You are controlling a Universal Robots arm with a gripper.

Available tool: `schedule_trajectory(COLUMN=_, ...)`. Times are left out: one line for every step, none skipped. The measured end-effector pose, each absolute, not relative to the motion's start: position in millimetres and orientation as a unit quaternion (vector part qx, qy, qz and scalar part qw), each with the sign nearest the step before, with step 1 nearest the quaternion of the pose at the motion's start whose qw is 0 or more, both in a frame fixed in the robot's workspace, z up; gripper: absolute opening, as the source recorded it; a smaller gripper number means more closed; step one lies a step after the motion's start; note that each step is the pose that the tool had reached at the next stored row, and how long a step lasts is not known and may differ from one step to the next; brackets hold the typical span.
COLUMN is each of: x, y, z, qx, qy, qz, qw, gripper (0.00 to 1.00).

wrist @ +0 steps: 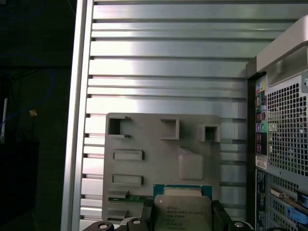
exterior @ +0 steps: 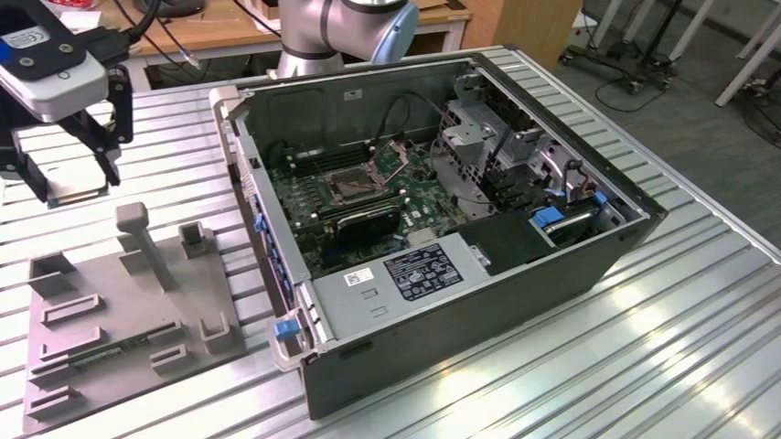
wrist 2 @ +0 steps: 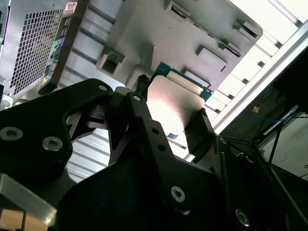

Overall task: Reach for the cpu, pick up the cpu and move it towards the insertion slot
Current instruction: 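Pick up the cpu and move it towards the insertion slot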

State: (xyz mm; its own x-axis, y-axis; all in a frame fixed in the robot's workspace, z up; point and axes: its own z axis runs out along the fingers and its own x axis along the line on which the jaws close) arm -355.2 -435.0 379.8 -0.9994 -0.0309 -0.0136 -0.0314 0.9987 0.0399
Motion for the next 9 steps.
schedule_trajectory(x=-354.1, y=-435.0, z=379.8, qx=-0.016, qy=1.0, qz=0.02, qw=0.007, gripper=0.55)
schedule_trajectory(x=-353.1, y=-435.0, z=379.8, qx=-0.016, qy=1.0, qz=0.02, qw=0.007, gripper=0.55)
schedule_trajectory(x=-352.1, y=-435.0, z=379.8, qx=-0.016, qy=1.0, qz=0.02, qw=0.007, gripper=0.55)
schedule_trajectory(x=-351.1, y=-435.0, z=379.8, qx=-0.016, qy=1.0, qz=0.02, qw=0.006, gripper=0.55)
schedule_trajectory(x=-350.2, y=-435.0, z=379.9, qx=-0.016, qy=1.0, qz=0.02, qw=0.006, gripper=0.55)
schedule_trajectory(x=-349.0, y=-435.0, z=379.8, qx=-0.016, qy=1.0, qz=0.02, qw=0.006, gripper=0.55)
schedule_trajectory(x=-348.0, y=-435.0, z=379.8, qx=-0.016, qy=1.0, qz=0.02, qw=0.006, gripper=0.55)
schedule_trajectory(x=-347.1, y=-435.0, z=379.8, qx=-0.016, qy=1.0, qz=0.02, qw=0.006, gripper=0.55)
schedule_trajectory(x=-346.2, y=-435.0, z=379.9, qx=-0.016, qy=1.0, qz=0.02, qw=0.006, gripper=0.55)
